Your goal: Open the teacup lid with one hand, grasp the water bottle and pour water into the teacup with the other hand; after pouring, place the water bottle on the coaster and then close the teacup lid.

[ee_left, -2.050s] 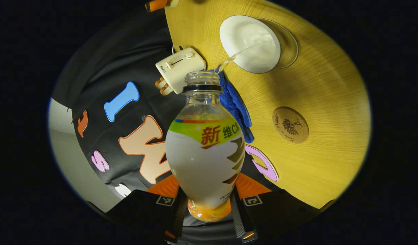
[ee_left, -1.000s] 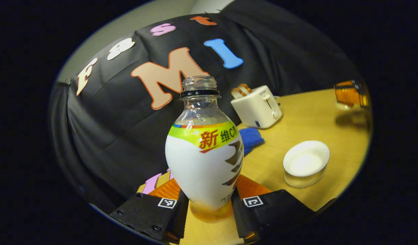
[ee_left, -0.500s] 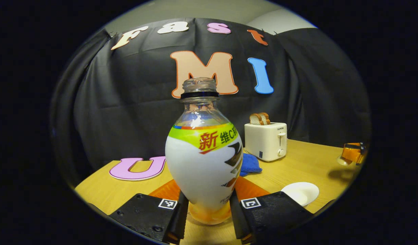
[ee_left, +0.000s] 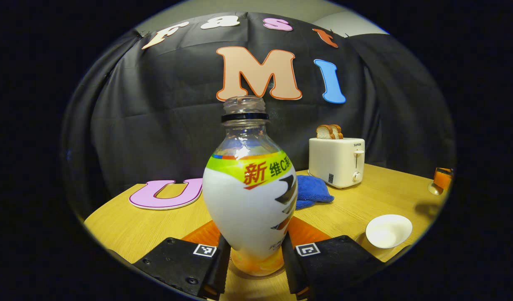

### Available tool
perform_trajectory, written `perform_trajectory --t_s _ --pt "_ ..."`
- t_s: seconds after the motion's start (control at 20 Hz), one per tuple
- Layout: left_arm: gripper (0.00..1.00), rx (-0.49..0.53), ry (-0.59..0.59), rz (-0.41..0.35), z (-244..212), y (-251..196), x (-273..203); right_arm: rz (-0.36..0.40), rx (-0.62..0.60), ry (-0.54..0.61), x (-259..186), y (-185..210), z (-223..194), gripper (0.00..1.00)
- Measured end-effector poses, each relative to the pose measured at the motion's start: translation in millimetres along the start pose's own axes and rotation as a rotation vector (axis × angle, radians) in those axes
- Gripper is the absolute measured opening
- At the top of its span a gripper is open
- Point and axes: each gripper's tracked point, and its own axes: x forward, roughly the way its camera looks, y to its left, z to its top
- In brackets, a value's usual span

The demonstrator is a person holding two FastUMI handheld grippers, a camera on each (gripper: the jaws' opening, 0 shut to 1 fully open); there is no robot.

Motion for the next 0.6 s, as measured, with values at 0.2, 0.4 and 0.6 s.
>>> perform_trajectory --t_s 0.2,0.4,0.6 --pt "0.57 -0.005 0.011 -0.005 -3.0 0.6 1.1 0.000 0.000 0.000 -0.4 -0.2 -0.1 0.35" --pt "0.63 -0.009 0.013 -0.010 -4.1 0.4 1.8 0.000 0.000 0.000 -0.3 -0.3 0.4 0.34" --pt "0.69 -0.010 0.017 -0.006 -8.2 4.3 4.3 0.000 0.000 -0.001 -0.4 -0.4 0.1 0.35"
